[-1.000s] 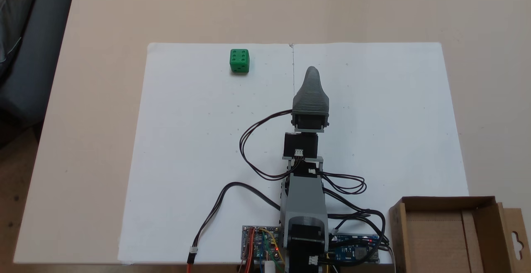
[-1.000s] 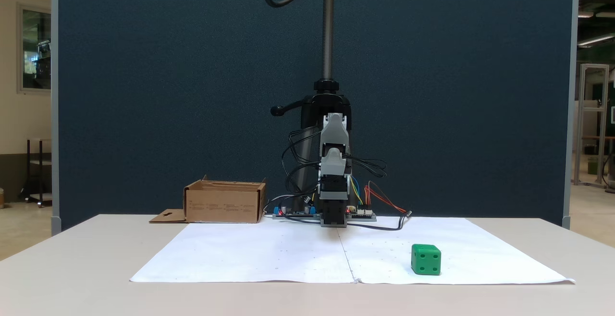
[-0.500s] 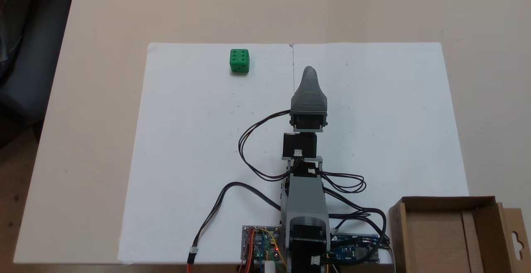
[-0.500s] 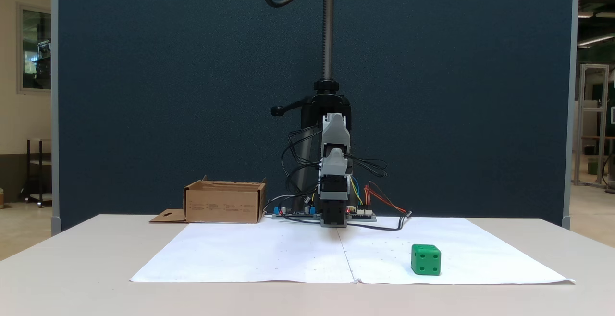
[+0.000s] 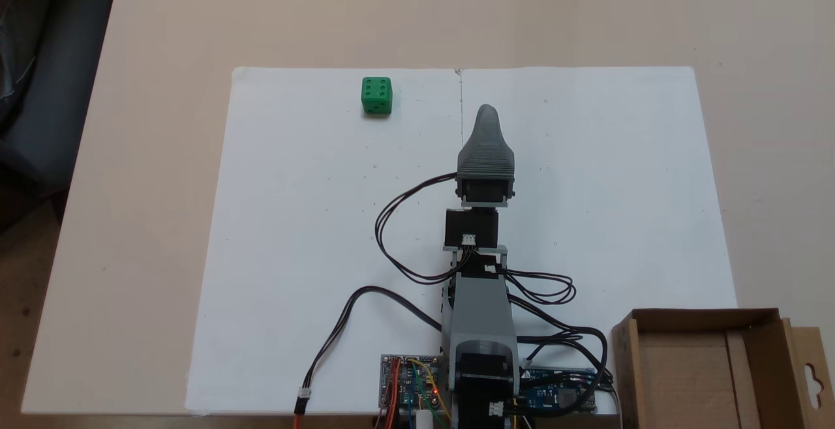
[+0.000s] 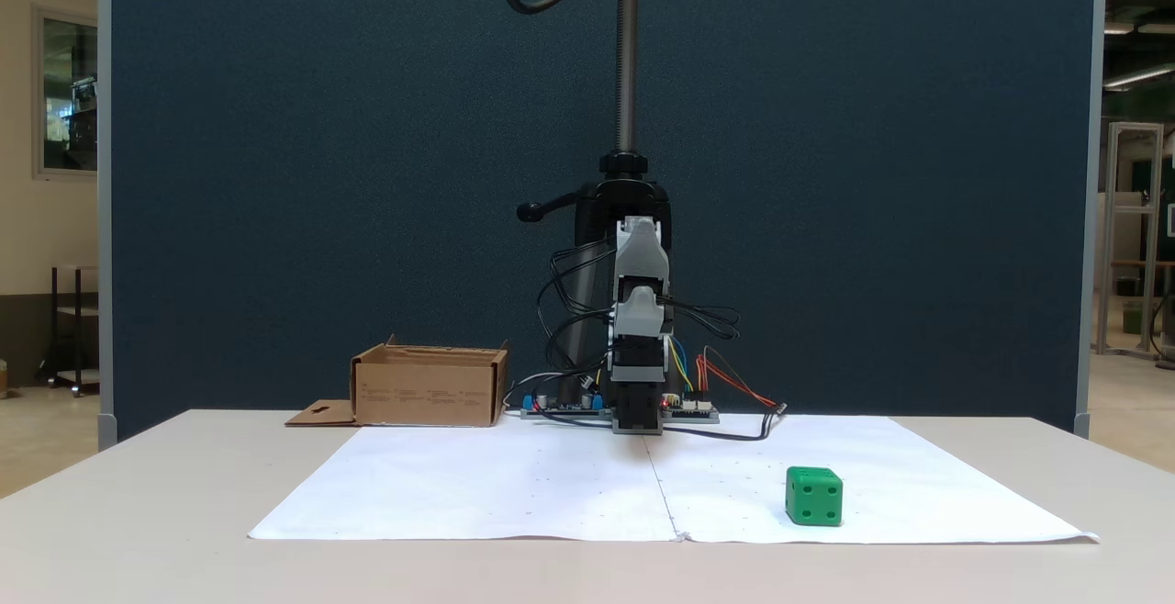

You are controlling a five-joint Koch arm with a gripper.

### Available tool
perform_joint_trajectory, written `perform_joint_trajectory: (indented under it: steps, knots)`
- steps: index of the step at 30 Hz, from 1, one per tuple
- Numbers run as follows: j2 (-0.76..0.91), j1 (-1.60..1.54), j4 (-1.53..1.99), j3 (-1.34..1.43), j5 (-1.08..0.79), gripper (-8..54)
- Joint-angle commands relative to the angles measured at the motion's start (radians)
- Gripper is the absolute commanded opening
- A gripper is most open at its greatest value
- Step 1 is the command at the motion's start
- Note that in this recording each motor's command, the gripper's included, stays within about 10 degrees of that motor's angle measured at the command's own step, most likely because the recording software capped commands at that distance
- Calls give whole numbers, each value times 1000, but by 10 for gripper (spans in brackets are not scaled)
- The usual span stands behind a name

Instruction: Grasp a green dice and put it in the bin.

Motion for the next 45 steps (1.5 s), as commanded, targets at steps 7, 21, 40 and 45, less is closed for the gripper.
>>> perform_joint_trajectory:
  steps: [7, 21, 40, 45]
  knots:
    - [109, 0, 9, 67, -14, 417]
    - [109, -54, 750, -388, 3, 414]
    - [-25, -183, 2040, -1100, 100, 413]
    - [-118, -178, 2291, -1276, 100, 414]
